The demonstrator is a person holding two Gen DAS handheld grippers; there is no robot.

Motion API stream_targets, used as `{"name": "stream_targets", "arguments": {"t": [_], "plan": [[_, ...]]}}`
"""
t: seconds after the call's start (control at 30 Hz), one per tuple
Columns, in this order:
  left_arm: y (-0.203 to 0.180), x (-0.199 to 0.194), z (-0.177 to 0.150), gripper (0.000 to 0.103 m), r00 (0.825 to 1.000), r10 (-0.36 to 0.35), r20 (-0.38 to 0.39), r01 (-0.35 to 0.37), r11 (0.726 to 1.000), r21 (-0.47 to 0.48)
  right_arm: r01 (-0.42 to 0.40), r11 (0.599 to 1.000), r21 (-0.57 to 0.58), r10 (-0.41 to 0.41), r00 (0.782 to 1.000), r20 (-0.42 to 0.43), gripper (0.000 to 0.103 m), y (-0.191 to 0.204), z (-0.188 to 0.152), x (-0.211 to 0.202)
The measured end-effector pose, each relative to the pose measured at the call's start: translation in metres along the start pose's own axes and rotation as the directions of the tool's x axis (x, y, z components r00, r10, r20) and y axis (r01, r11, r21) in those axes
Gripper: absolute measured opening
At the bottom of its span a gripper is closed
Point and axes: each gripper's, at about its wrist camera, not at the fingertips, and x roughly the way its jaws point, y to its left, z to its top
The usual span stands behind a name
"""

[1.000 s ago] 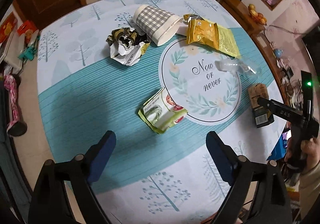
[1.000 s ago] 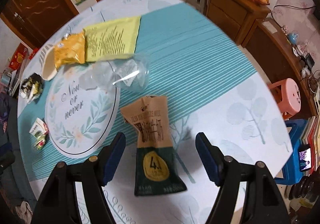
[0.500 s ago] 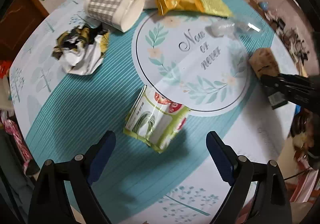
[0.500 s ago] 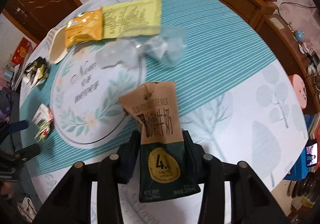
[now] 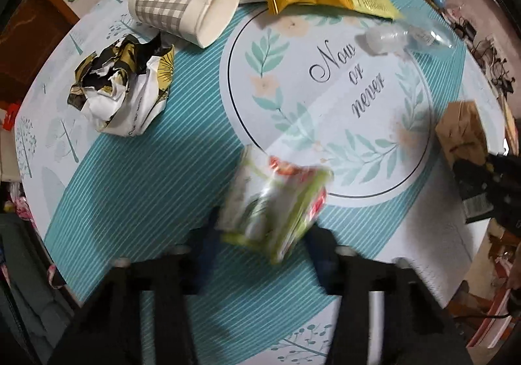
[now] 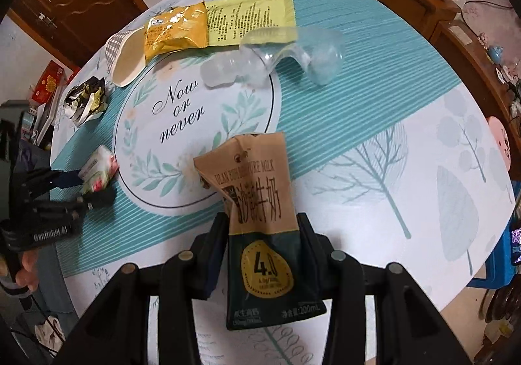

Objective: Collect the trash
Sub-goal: 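Grasp the green-white snack wrapper with the left gripper while the right gripper grasps the milk carton, then carry the wrapper and milk carton in both grippers over the trash bin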

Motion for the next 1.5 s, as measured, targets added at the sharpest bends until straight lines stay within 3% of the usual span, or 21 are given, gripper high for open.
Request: {"name": "stream_targets", "arguments": {"t": [0.1,0.2,0.6,0.83,1.07,1.2,1.5], "plan": [[0.000,-0.006,-0.001,0.023,1.000,0.003,0.022,-0.003,1.000,-0.015,-0.002,1.000,0.012,0.002,1.000,0.002,0.041,-0.005,-0.005,-0.001],[-0.006,-0.015,-0.006,0.018,0.998,0.026,0.048,-0.026,1.000,-0.019,-0.005,1.000,0.018,0.005,1.000,0.005,0.041,-0.009,-0.010,-0.004],[-0.084,-0.066,-0.056,0.016,0.986,-0.011,0.166,0.022,0.998,-0.063,-0.070,0.998,-0.007,0.070,0.995,0.067,0.041,-0.023,-0.031,-0.040],[-0.136,-0.097,-0.090,0.016,0.972,-0.019,0.236,0.059,0.985,-0.163,-0.163,0.980,-0.114,0.178,0.974,0.142,0.041,-0.047,-0.056,-0.081],[-0.220,-0.106,-0.137,0.016,0.960,-0.011,0.280,0.095,0.953,-0.288,-0.221,0.947,-0.232,0.261,0.953,0.154,0.041,-0.097,-0.097,-0.120],[-0.260,-0.098,-0.159,0.016,0.959,-0.019,0.283,0.116,0.936,-0.333,-0.230,0.937,-0.265,0.277,0.948,0.158,0.041,-0.130,-0.120,-0.131],[-0.318,-0.067,-0.186,0.016,0.979,-0.032,0.204,0.101,0.936,-0.336,-0.241,0.934,-0.264,0.286,0.947,0.147,0.041,-0.178,-0.162,-0.116]]}}
